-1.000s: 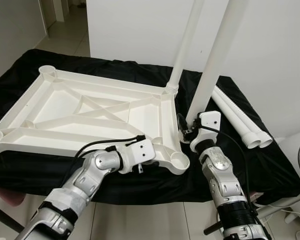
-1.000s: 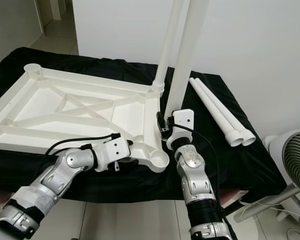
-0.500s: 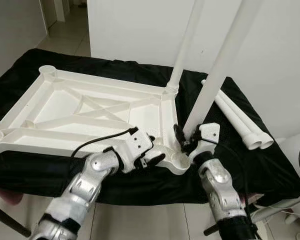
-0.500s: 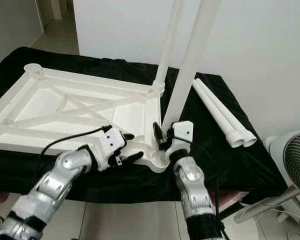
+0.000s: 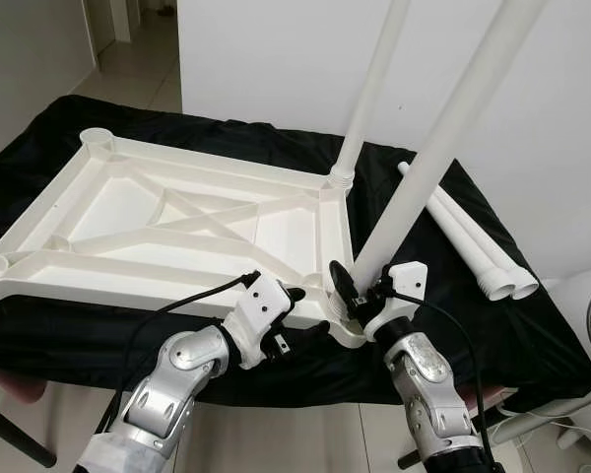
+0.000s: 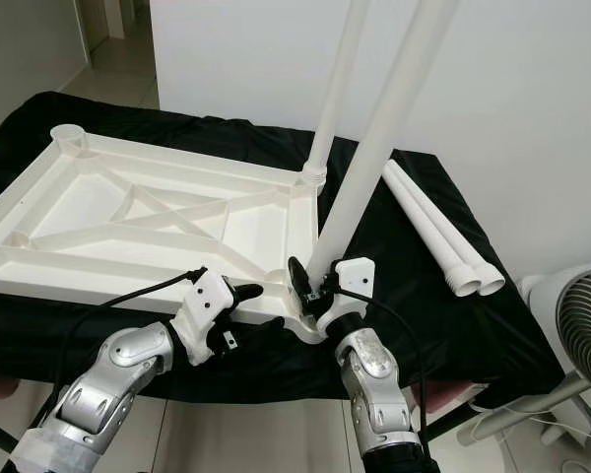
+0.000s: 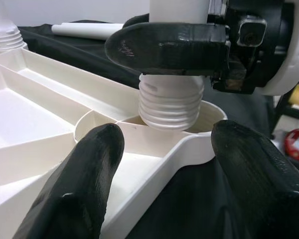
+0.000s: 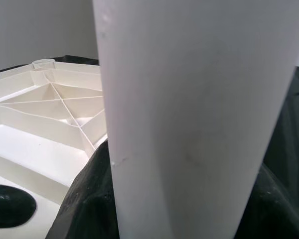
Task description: Building children table
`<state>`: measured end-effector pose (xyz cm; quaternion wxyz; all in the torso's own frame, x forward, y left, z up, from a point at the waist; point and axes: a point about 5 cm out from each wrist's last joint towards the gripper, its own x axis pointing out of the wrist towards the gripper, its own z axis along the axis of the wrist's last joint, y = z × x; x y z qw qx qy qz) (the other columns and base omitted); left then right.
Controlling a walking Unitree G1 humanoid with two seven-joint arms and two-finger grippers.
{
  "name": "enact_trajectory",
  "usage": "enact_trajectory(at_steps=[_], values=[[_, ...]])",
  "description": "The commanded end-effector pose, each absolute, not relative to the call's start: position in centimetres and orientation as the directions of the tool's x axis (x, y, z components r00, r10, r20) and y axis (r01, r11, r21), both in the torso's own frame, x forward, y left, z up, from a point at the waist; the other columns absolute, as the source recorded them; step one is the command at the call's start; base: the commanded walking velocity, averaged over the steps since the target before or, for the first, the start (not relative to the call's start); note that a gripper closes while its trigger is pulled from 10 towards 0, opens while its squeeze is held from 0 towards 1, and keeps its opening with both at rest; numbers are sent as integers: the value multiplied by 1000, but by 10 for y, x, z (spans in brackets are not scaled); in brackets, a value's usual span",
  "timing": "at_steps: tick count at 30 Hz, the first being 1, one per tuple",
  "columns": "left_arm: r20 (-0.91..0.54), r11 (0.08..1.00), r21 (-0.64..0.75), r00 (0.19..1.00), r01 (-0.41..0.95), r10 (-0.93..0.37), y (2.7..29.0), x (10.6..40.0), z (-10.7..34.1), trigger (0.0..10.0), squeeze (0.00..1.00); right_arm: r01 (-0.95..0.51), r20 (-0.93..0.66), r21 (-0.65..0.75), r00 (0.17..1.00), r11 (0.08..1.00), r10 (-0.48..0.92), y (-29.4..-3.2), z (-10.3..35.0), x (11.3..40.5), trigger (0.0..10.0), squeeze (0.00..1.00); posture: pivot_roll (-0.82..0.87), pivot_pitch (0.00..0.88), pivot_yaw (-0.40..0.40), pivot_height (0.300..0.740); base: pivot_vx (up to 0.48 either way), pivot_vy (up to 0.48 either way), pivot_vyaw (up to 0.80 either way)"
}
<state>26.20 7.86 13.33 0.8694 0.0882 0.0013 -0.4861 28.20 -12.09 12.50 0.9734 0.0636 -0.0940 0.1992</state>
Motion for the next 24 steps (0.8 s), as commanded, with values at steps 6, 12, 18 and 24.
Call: enact_trajectory(at_steps=[6, 12, 18, 24], values=[[-83, 498, 161, 515, 852, -853, 84, 259, 143, 10000, 0, -376, 181, 83, 916, 923, 357, -137, 116, 275, 10000, 0, 114, 51, -169, 740, 0, 0, 0], [-80, 512, 180, 531, 840, -843, 88, 261, 148, 10000, 0, -395, 166, 58, 909, 917, 381, -137, 110, 269, 10000, 0, 117, 53, -169, 740, 0, 0, 0], [-80, 512, 182, 531, 840, -843, 90, 261, 151, 10000, 0, -411, 158, 43, 903, 910, 400, -136, 107, 264, 10000, 0, 117, 54, -168, 740, 0, 0, 0], [-89, 508, 188, 530, 841, -844, 91, 260, 152, 10000, 0, -449, 133, -22, 884, 893, 448, -135, 102, 257, 10000, 0, 113, 57, -164, 740, 0, 0, 0]])
